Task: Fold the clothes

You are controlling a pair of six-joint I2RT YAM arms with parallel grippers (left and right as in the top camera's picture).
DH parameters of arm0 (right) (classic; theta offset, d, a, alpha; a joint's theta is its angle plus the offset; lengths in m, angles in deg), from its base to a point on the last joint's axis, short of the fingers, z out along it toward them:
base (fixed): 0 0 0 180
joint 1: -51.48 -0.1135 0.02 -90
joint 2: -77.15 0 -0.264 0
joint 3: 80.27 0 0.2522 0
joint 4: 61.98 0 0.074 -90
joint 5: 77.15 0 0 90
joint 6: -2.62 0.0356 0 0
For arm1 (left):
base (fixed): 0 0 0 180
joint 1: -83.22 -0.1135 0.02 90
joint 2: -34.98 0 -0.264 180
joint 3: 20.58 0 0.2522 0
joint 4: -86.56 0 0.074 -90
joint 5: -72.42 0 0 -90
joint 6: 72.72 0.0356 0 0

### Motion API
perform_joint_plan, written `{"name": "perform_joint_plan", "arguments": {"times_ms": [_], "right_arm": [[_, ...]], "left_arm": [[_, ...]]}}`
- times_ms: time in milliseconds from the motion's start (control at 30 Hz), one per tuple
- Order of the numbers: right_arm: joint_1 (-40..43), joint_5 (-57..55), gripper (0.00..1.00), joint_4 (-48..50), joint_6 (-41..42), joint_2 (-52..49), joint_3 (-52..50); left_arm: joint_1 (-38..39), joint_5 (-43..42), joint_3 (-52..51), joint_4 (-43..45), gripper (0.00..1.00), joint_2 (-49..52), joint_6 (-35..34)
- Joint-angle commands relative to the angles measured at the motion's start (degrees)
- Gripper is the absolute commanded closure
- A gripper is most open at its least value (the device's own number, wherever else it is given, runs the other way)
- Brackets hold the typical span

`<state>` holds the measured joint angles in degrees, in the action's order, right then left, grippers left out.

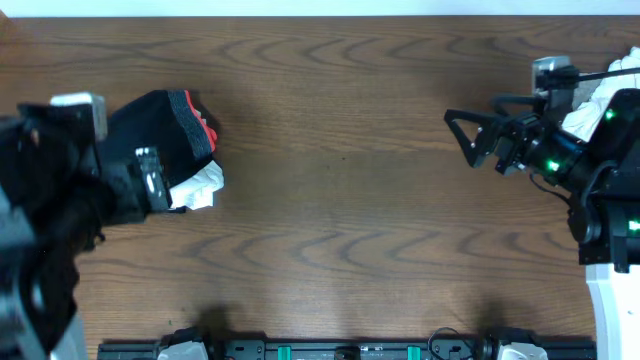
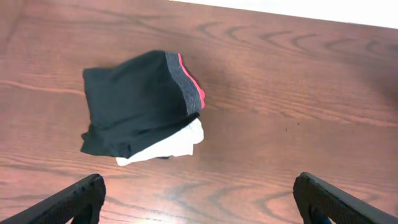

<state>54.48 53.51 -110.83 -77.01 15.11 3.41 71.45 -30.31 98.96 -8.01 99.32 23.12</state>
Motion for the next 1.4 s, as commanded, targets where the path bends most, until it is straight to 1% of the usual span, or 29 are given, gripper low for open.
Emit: {"name": "perform_joint_plan", "arguments": {"times_ms": [0,100,233,267,400,467,500,567,633,667,733,800,967,1033,1133,1300,1367], "right_arm": [[-3.4,-6.6,0.01,-0.7,-4.3,1.2,0.3],[-6.5,-8.9,0.01,-0.8,-5.9,2.4,0.3],[-10.2,-19.8,0.01,-1.7,-6.0,5.0,0.3],[-10.7,-20.9,0.01,-2.0,-5.9,5.6,0.3],[-11.5,-20.8,0.01,-3.4,-5.8,8.9,0.3],[-11.4,-16.9,0.01,-4.4,-4.0,10.5,0.3],[-11.4,-17.0,0.01,-5.4,-5.6,11.1,0.3],[-10.8,-20.5,0.01,-7.9,-9.7,12.7,0.3],[-10.4,-23.2,0.02,-8.9,-11.2,14.3,0.3],[-10.1,-25.2,0.01,-8.9,-12.3,15.3,0.3],[-9.7,-29.3,0.01,-9.4,-14.3,17.4,0.3],[-9.6,-36.7,0.01,-12.0,-14.5,20.0,0.3],[-9.6,-46.0,0.01,-19.7,-12.5,25.3,-0.3],[-9.6,-46.4,0.01,-20.0,-12.6,27.4,-2.3],[-9.3,-46.4,0.01,-16.1,-12.6,32.1,-9.7],[-7.7,-40.9,0.01,-2.9,-12.5,42.5,-29.9],[-7.6,-38.3,0.01,0.9,-12.5,46.8,-37.0]], "left_arm": [[0.3,-0.1,-0.3,-0.1,0.02,-2.0,0.5],[0.3,-0.1,-0.3,-0.1,0.02,-3.8,0.5],[0.3,-0.1,-0.3,-0.2,0.02,-5.0,0.5],[0.3,-0.1,-0.3,-0.1,0.02,-5.0,0.5],[0.3,-0.1,-0.3,-0.2,0.02,-4.9,0.5],[0.3,-0.1,-0.3,-0.1,0.02,-4.9,0.5],[0.3,-0.1,-0.3,-0.2,0.02,-4.9,0.5],[0.3,-0.1,-0.3,-0.2,0.02,-4.9,0.5],[0.3,-0.1,-0.3,-0.2,0.02,-4.9,0.5],[0.3,-0.1,-0.3,-0.2,0.02,-4.9,0.5],[0.3,-0.1,-0.3,-0.2,0.02,-4.9,0.5],[0.3,-0.1,-0.3,-0.1,0.02,-4.9,0.5],[0.3,-0.1,-0.3,-0.1,0.02,-4.9,0.5],[0.3,-0.1,-0.3,-0.1,0.02,-4.9,0.5],[0.3,-0.1,-0.3,-0.2,0.02,-4.9,0.5],[0.3,-0.1,-0.3,-0.2,0.02,-4.9,0.5],[0.3,-0.1,-0.3,-0.2,0.02,-4.9,0.5]]}}
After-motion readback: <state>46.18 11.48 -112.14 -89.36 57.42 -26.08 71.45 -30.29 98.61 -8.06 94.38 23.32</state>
